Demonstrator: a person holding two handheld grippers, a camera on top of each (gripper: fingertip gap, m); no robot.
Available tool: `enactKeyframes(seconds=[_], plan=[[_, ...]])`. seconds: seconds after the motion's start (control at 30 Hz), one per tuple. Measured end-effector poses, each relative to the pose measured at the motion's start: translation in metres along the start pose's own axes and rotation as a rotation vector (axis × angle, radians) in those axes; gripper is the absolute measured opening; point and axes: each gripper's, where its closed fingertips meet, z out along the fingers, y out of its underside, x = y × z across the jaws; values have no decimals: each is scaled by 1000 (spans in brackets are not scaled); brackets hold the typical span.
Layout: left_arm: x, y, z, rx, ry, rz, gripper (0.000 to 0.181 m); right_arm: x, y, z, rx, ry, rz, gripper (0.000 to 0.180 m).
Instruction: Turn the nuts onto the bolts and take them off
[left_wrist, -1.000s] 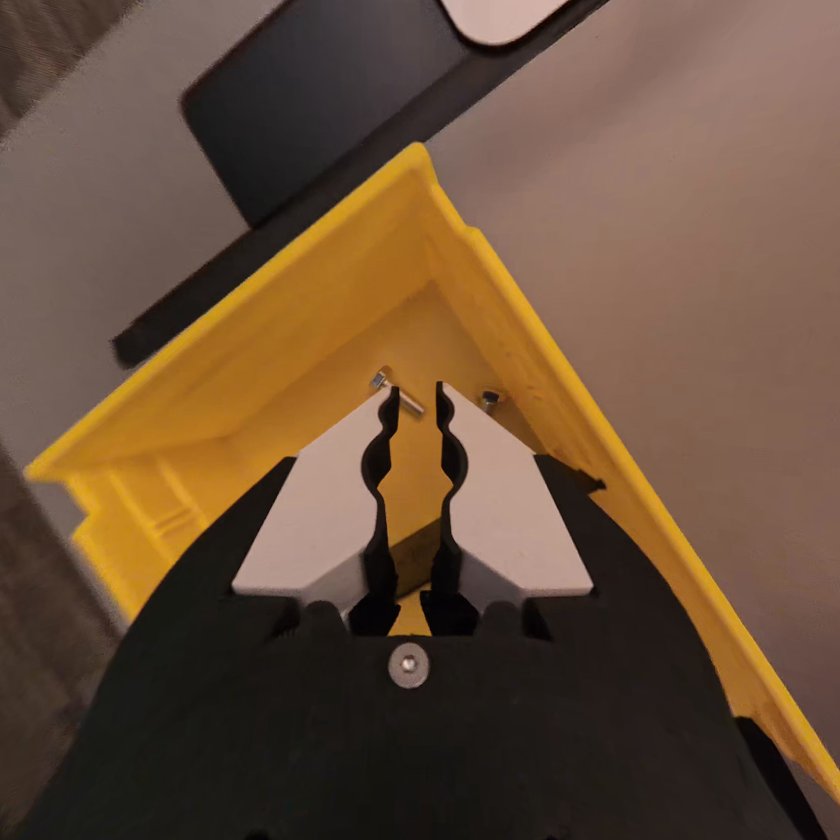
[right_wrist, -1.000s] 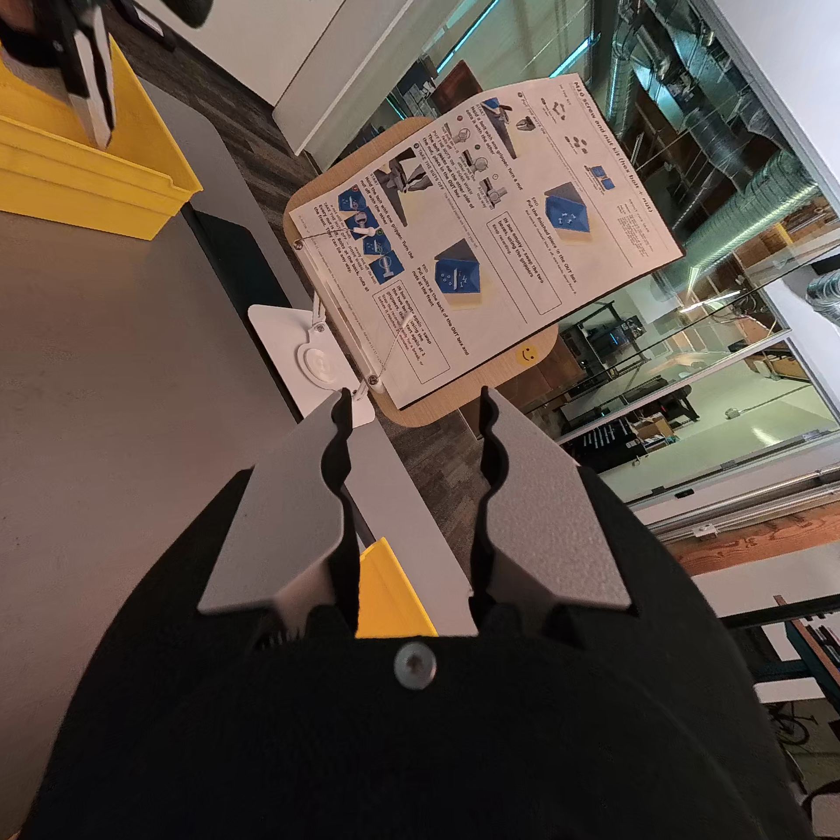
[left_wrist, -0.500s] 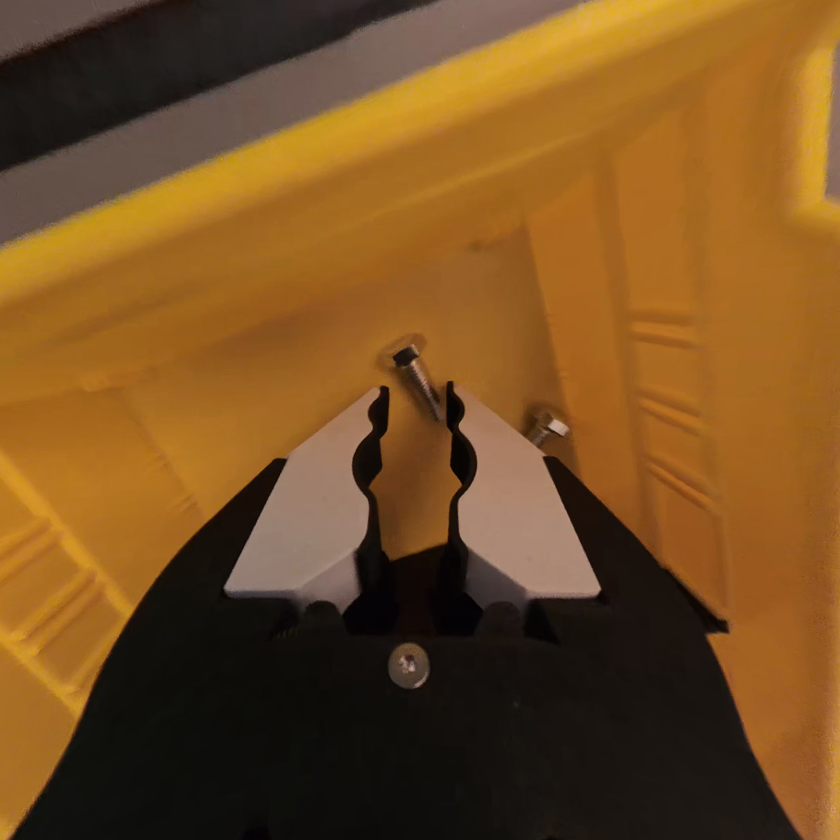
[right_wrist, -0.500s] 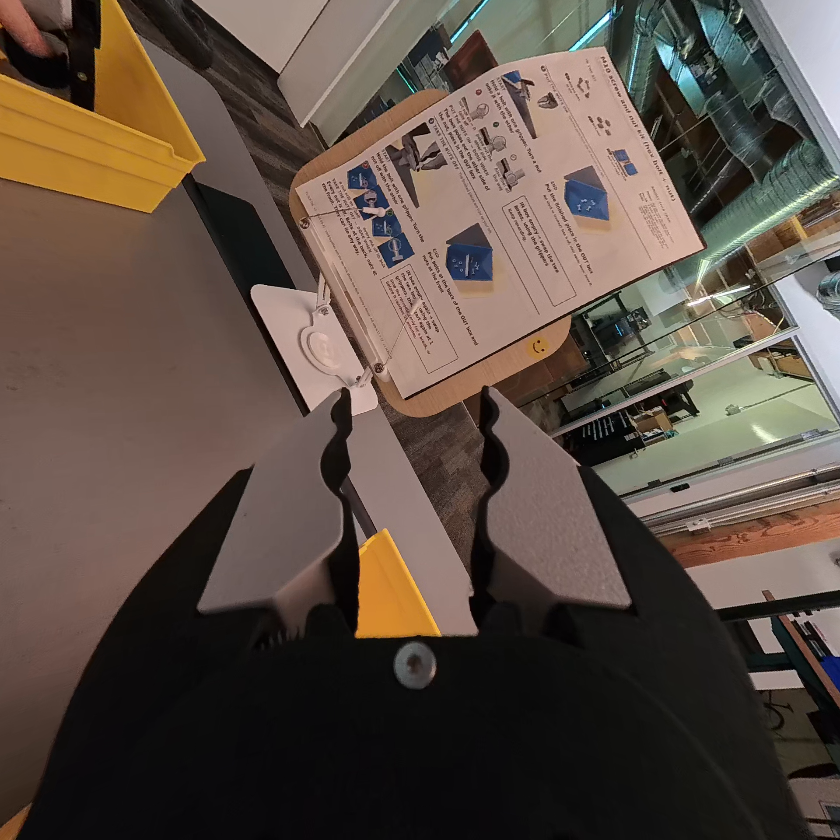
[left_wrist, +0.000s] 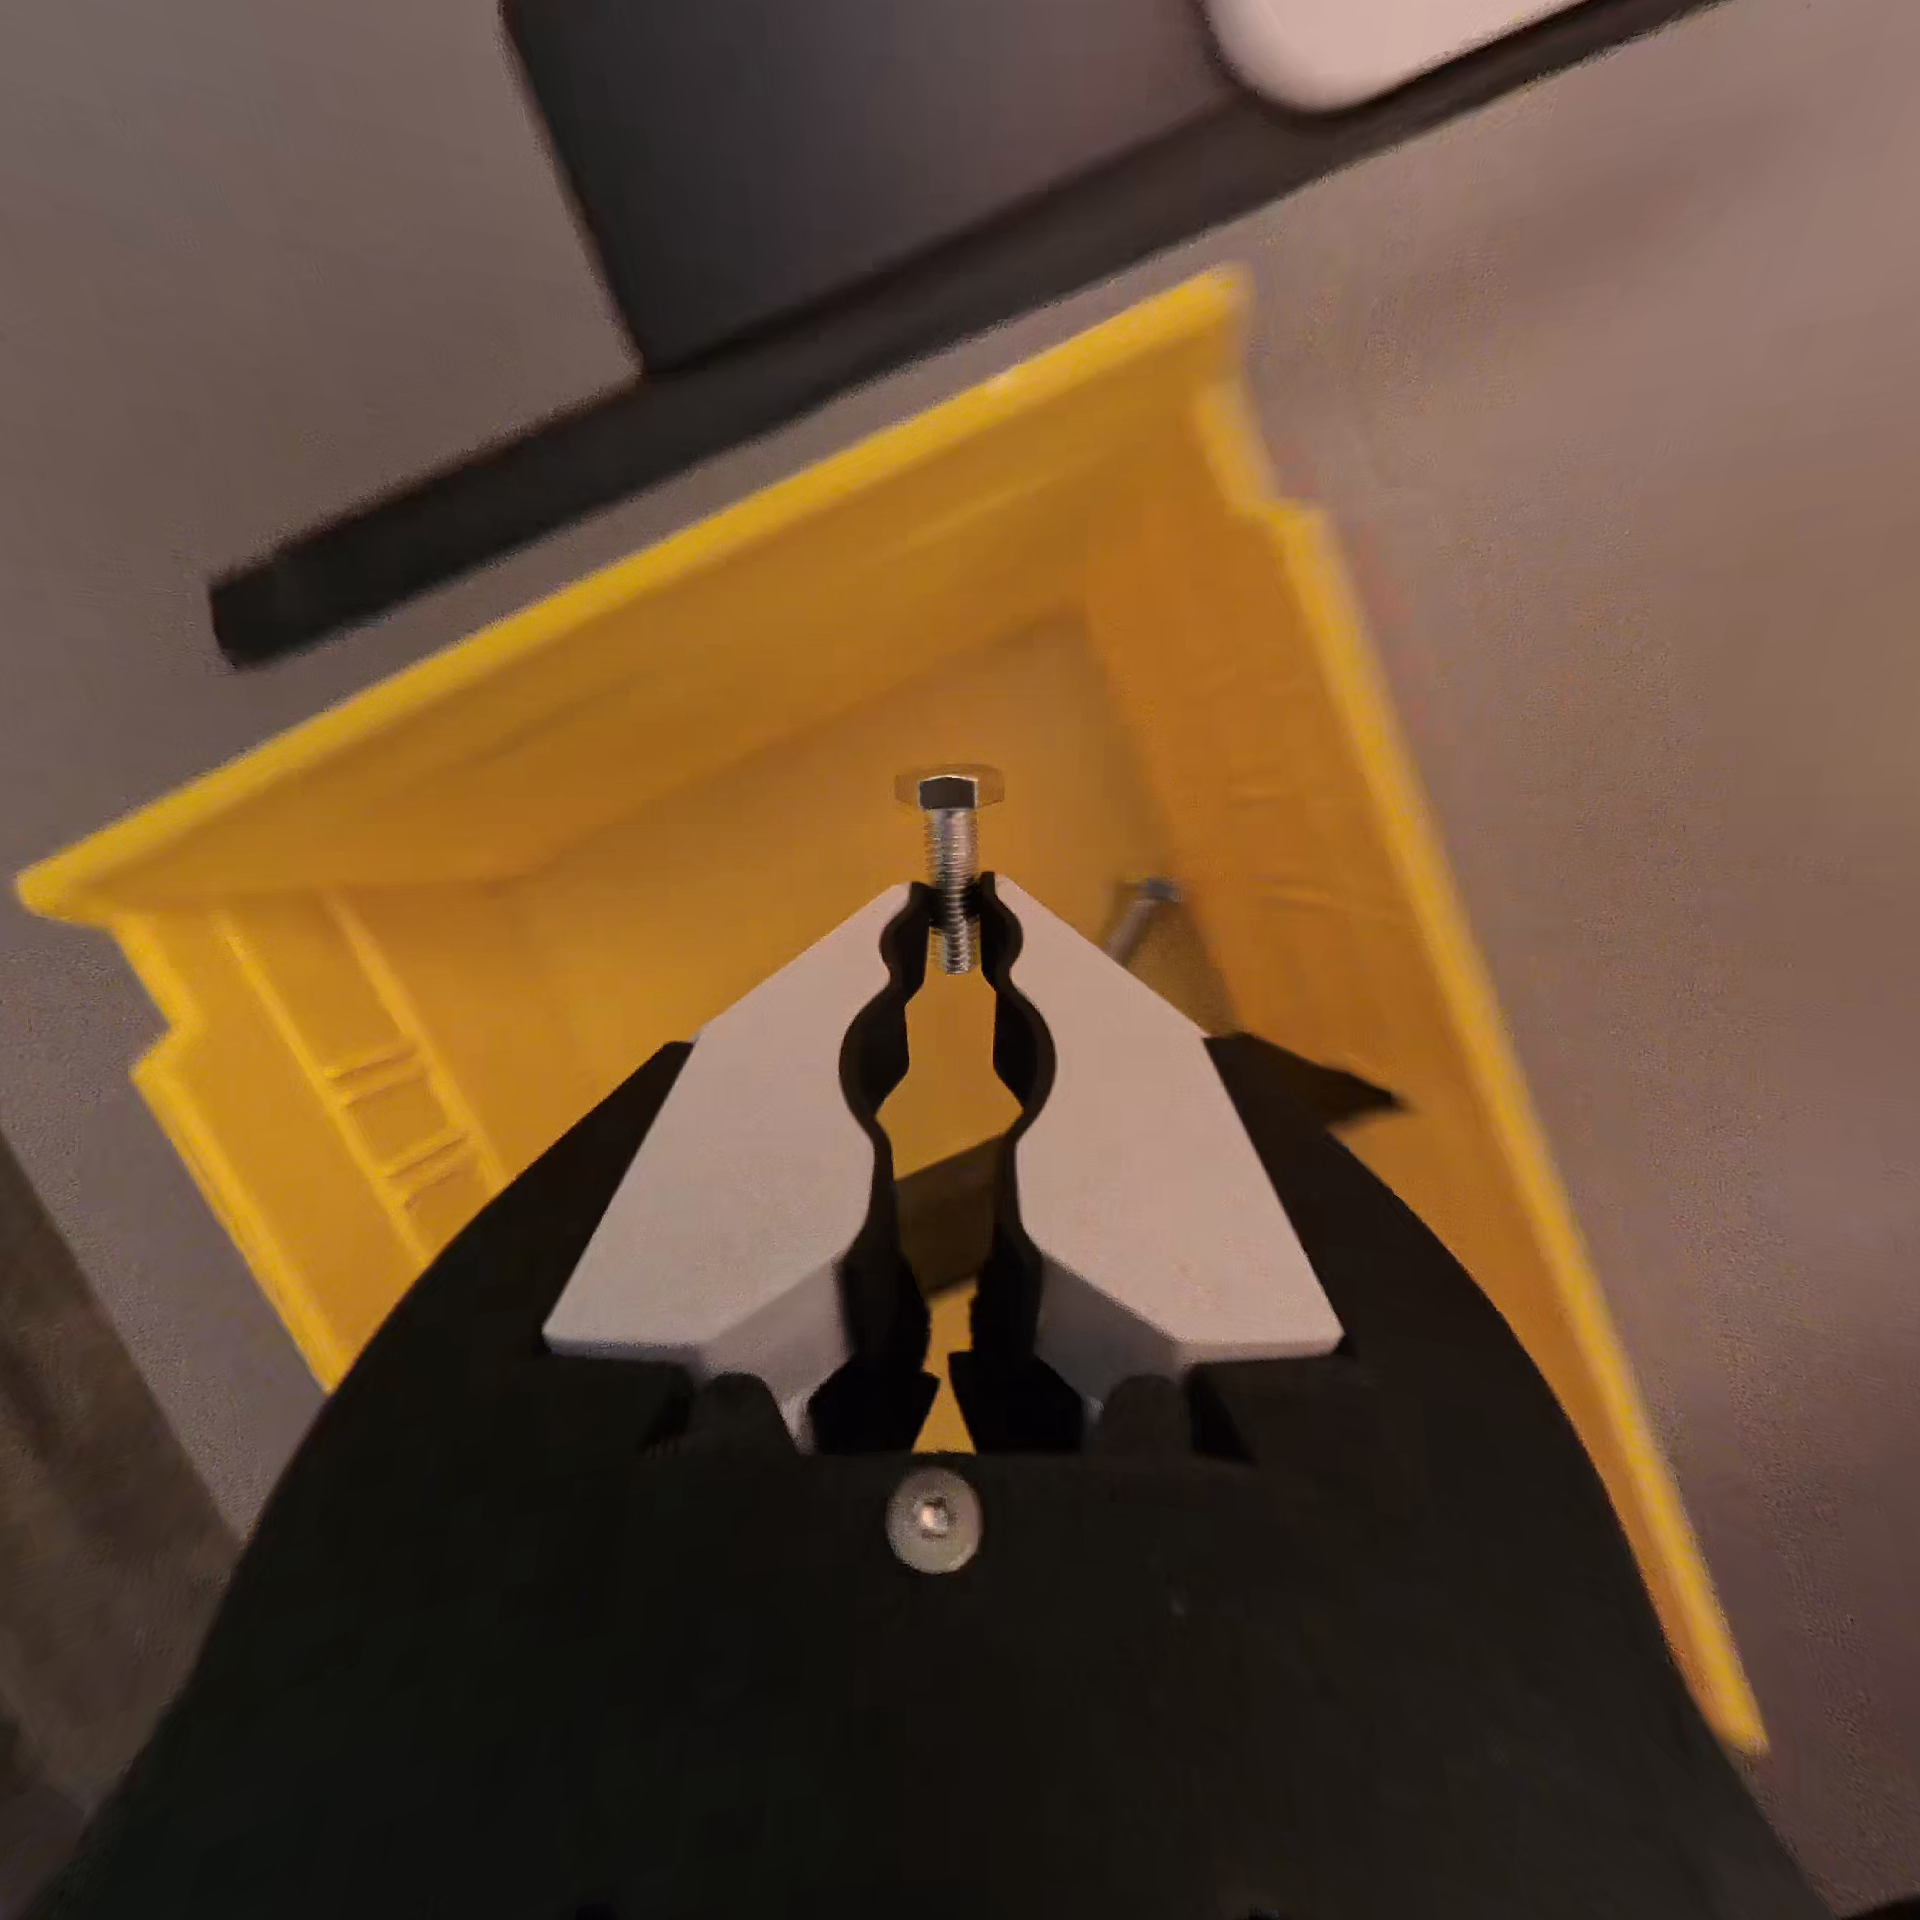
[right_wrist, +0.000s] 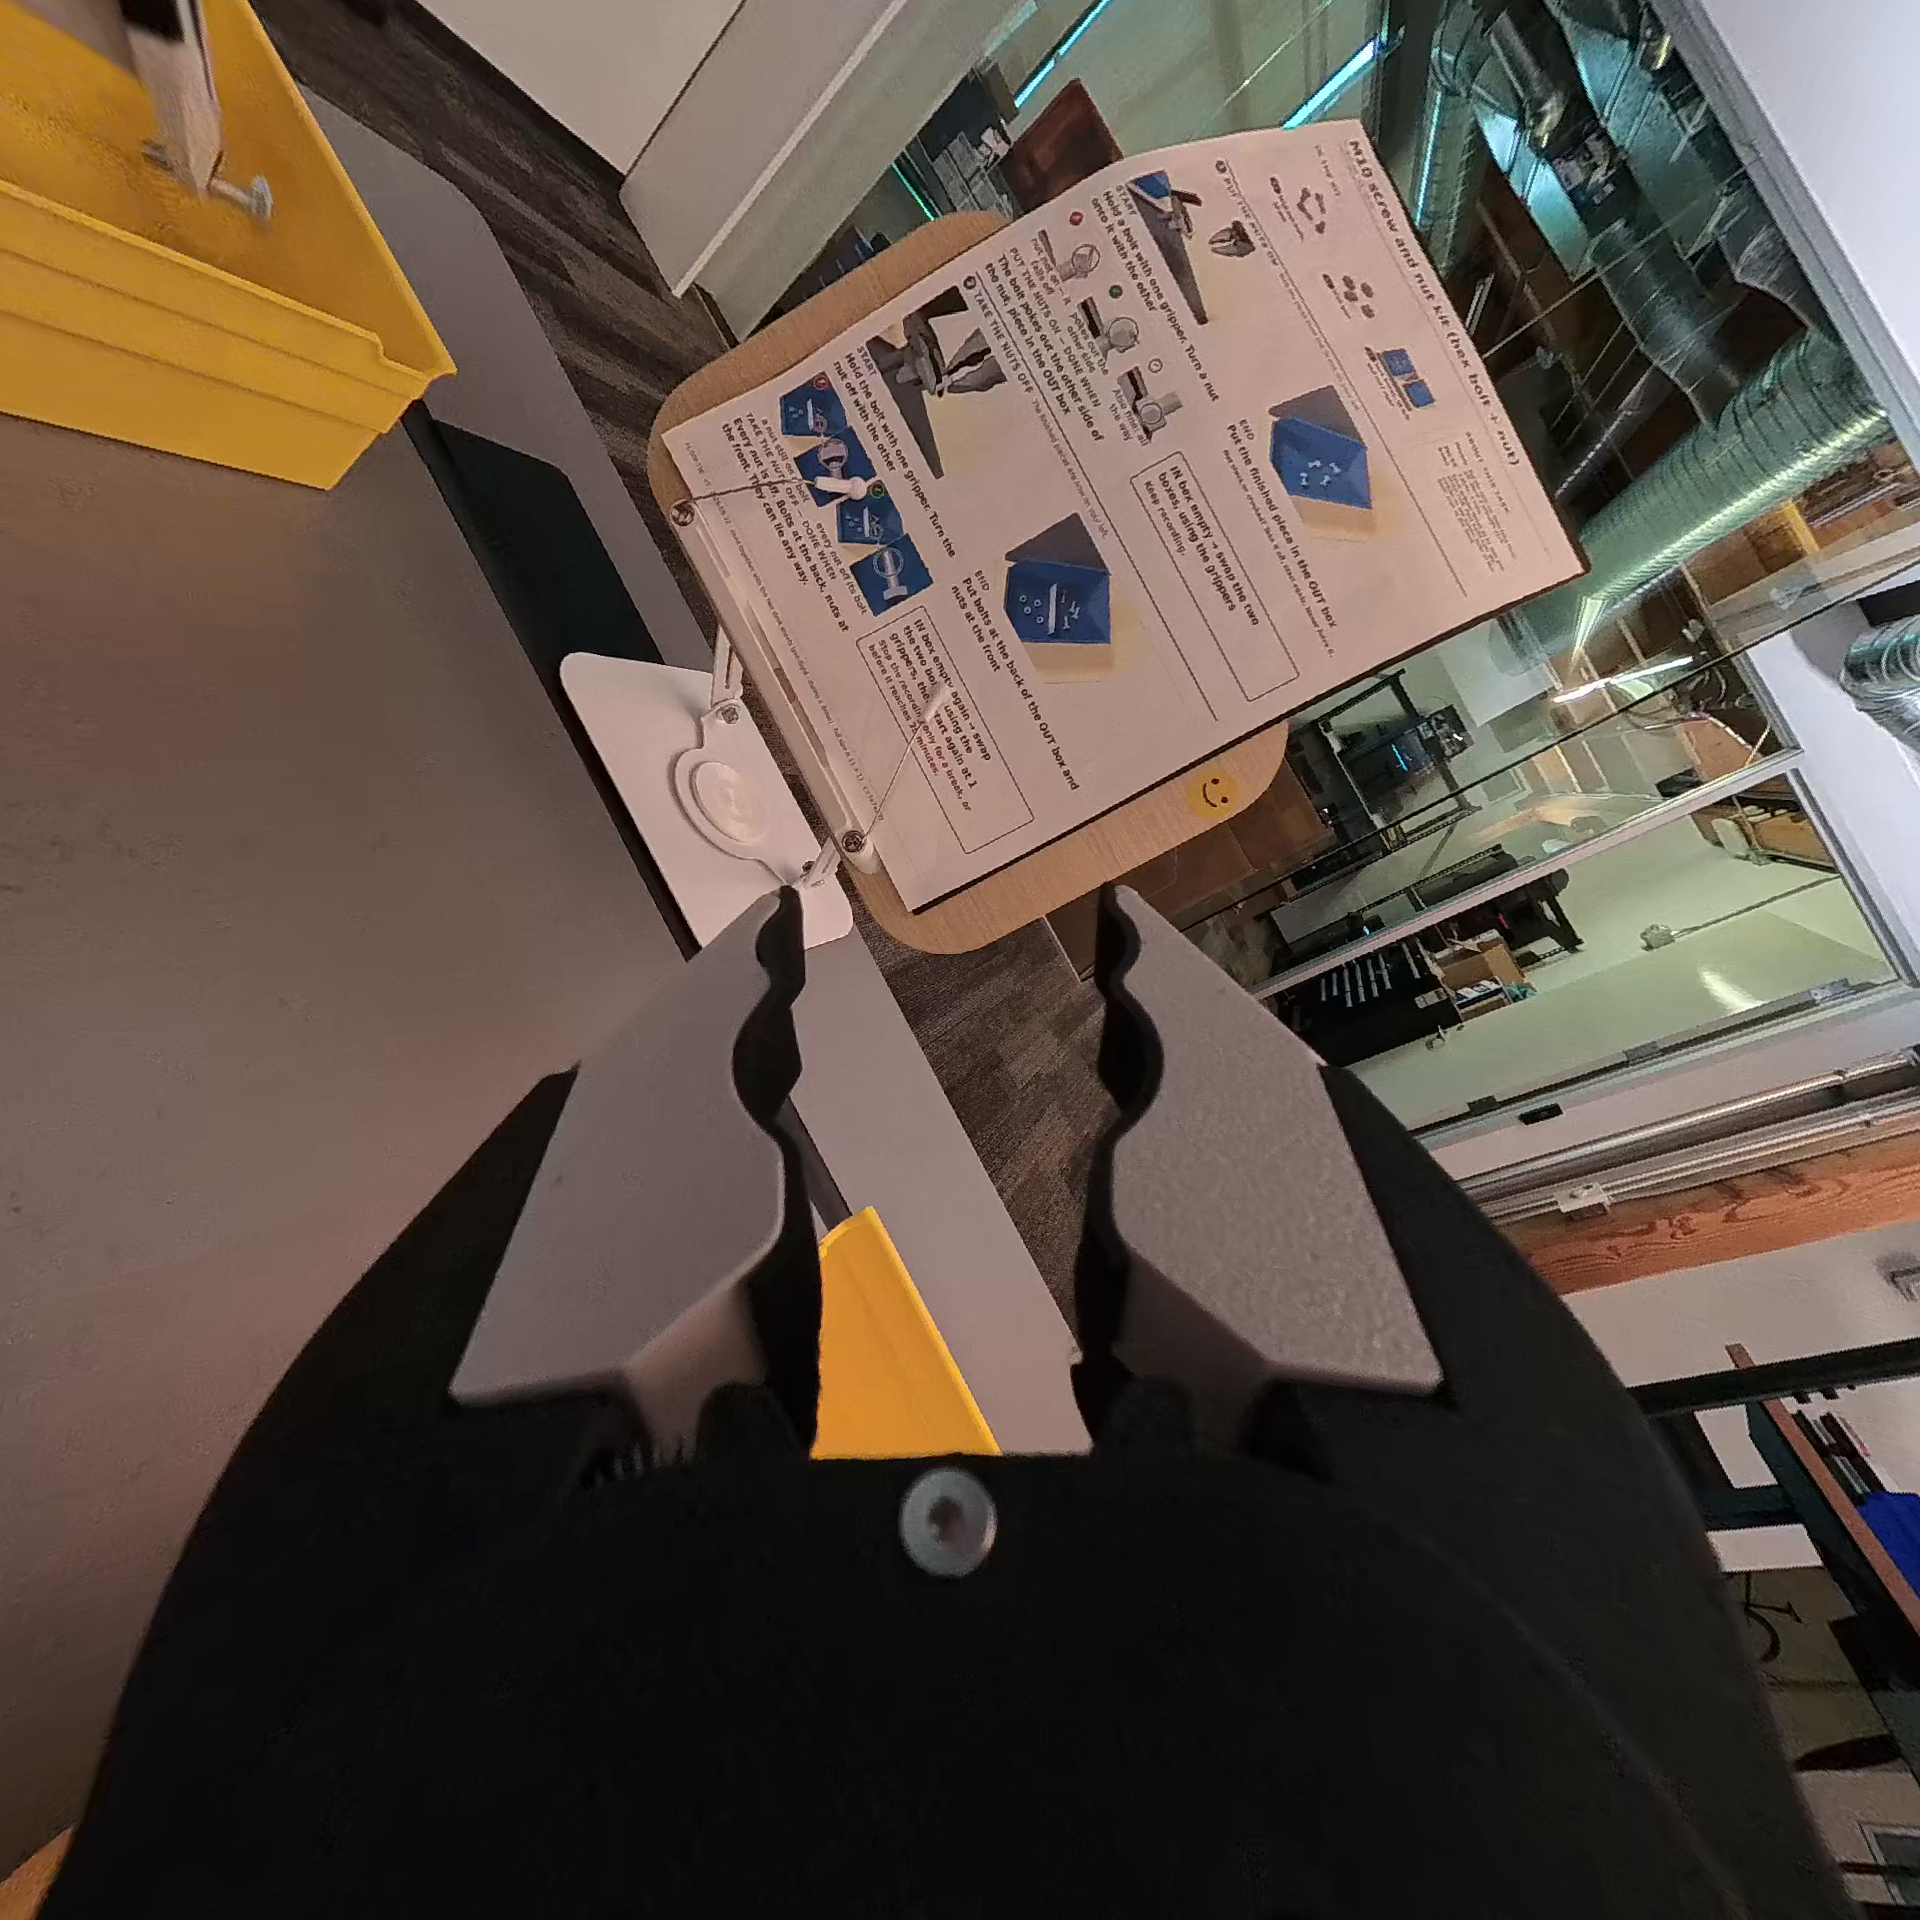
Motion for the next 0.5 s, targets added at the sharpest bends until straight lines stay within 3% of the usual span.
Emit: enactKeyframes(seconds=[0.13, 0.23, 0.37, 0.5], plan=[[98, -44, -80, 318, 245, 197, 8, -2, -1, 1, 13, -14, 14, 56], [193, -53, -119, 457, 520, 367, 8, -9, -8, 3, 51, -47, 15, 56], [281, -39, -134, 413, 924, 401, 8, -36, -39, 6, 200, -137, -20, 56], [303, -48, -131, 369, 1218, 202, 8, -90, -74, 13, 335, -246, -188, 53]])
